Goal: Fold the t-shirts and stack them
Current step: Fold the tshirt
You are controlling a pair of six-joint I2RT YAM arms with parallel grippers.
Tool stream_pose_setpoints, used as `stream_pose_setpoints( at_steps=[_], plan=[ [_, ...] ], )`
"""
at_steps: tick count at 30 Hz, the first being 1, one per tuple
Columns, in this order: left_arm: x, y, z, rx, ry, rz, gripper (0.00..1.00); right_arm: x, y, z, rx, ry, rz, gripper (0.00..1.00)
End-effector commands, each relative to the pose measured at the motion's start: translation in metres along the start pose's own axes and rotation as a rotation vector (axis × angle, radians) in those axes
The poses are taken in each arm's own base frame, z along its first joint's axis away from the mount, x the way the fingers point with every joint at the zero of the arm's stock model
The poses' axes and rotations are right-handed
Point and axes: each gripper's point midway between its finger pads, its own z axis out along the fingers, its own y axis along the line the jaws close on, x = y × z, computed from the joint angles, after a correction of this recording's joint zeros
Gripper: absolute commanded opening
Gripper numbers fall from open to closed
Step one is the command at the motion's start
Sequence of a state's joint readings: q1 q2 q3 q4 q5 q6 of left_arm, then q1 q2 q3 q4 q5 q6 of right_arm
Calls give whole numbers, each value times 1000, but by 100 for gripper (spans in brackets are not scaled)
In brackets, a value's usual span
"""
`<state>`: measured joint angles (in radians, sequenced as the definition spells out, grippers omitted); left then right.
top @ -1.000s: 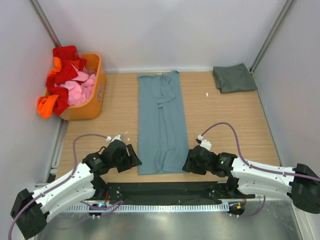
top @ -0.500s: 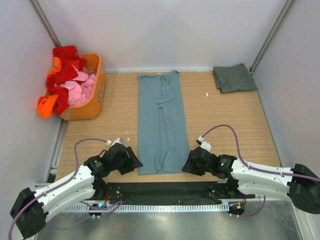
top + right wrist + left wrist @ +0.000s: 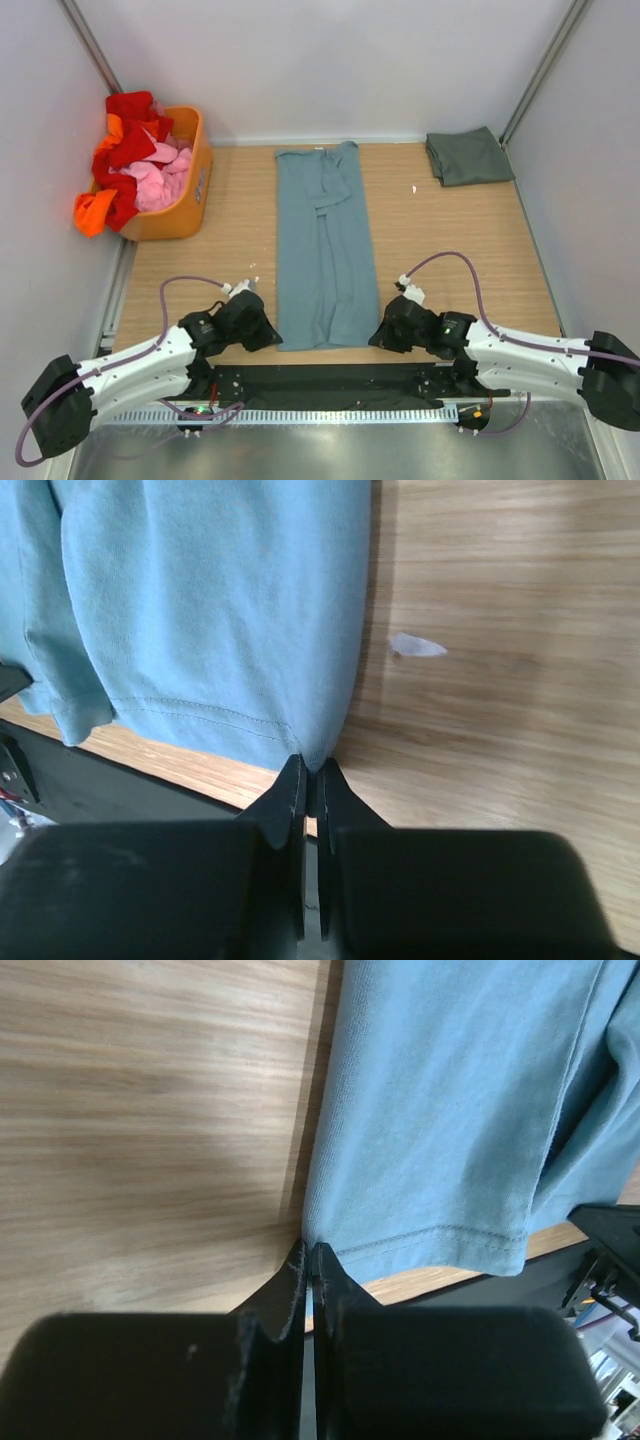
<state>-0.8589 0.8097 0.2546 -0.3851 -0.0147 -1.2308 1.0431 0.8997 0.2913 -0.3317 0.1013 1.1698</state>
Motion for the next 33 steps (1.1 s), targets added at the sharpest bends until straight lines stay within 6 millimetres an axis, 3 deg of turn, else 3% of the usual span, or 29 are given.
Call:
stream_pose_setpoints(
  at_steps=[1,2,4,7,8,9,10,11,12,14,16,17,18,24,28,33],
  plan=[
    [-3,-7,-8,-22,-17,14,0,0,-13,-10,54,-7,-5,2],
    [-3,-18,-15,-5,-19,28,0,-2,-14,-14,69,-19,-10,1],
    [-2,-14,-25,-56,-25,38,0,-6,-11,-28,84,-53,-26,2],
    [-3,-26,-44,-47,-29,59,0,-17,9,-47,51,-81,-38,1],
    [-8,-39,-53,-17,-41,68,0,-24,14,-52,49,-105,-49,1],
    [-10,-40,-57,-24,-43,83,0,-34,29,-65,28,-130,-58,2],
    [-13,-43,-61,-25,-51,95,0,-39,32,-68,48,-141,-102,1],
    [-22,-58,-71,-7,-79,117,0,-46,37,-73,60,-160,-121,1],
    [-24,-54,-73,-53,-78,139,0,-62,46,-84,83,-213,-137,1],
    [-38,-68,-80,-74,-113,187,0,-82,52,-89,152,-249,-195,1],
    [-46,-74,-82,-98,-120,218,0,-94,59,-90,164,-258,-219,1],
    [-56,-86,-89,-82,-140,211,0,-105,57,-87,192,-261,-243,1],
    [-60,-89,-85,-94,-137,245,0,-115,67,-89,169,-272,-237,1],
    [-109,-120,-83,-63,-164,226,0,-170,81,-83,203,-305,-272,1],
    [-147,-130,-73,-109,-199,246,0,-198,88,-70,209,-287,-283,1],
    [-173,-135,-57,-144,-195,264,0,-233,91,-54,220,-284,-287,1]
  ],
)
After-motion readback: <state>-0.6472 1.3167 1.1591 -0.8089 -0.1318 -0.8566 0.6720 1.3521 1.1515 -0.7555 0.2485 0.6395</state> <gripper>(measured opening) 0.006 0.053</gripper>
